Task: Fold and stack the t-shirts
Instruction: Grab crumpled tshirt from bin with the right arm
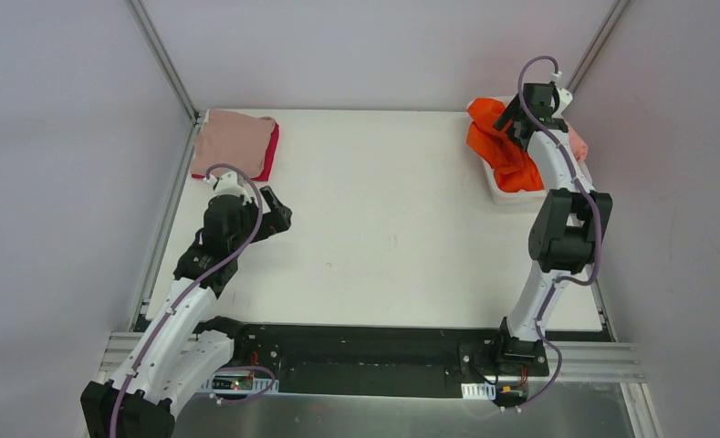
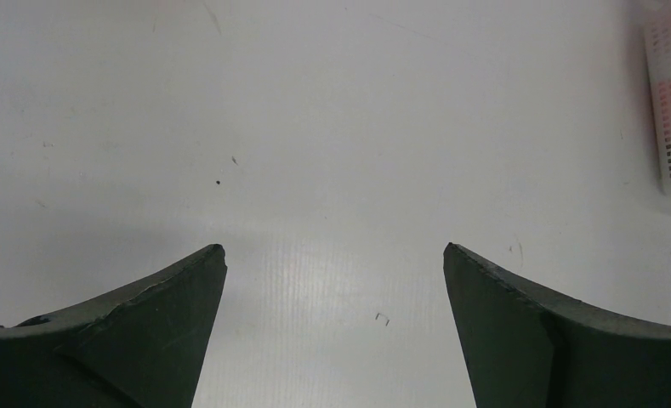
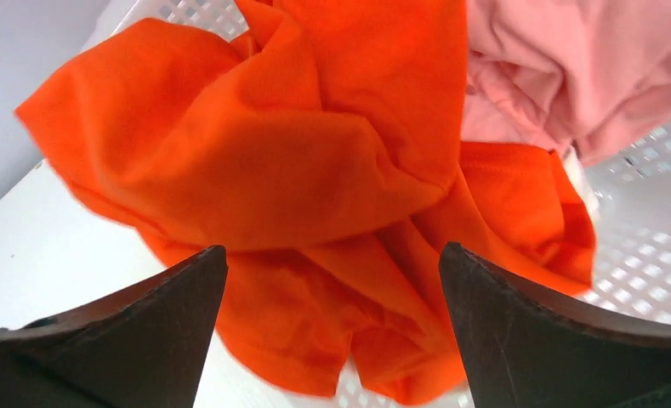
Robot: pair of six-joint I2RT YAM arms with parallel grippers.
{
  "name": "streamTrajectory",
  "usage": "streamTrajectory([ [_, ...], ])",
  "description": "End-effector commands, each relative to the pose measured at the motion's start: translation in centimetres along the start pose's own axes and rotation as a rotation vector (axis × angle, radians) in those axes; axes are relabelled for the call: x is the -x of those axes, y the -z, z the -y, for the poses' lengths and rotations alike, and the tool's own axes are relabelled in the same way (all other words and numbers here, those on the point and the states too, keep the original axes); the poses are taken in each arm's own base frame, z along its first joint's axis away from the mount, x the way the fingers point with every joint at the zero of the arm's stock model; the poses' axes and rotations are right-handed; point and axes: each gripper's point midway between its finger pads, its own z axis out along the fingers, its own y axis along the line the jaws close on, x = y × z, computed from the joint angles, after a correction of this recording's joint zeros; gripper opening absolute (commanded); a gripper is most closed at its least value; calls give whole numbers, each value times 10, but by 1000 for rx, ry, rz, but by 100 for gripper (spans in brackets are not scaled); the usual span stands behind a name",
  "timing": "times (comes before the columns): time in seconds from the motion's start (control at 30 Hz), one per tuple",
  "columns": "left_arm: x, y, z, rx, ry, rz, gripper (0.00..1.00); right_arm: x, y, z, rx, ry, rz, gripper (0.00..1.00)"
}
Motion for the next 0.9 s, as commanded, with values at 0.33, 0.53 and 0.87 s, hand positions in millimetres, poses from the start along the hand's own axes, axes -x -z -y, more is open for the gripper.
streamTrajectory([
  [0.33,0,-5,2,-11,-11,5,99,-5,-66,-15,63,-65,-51,61],
  [0.53,3,0,7,-35,-7,15,99,29,-41,-25,140,-108,18,0],
  [0.87,-1,10,8,-66,33,28,99,123,104,-46,339,-152,203,0],
])
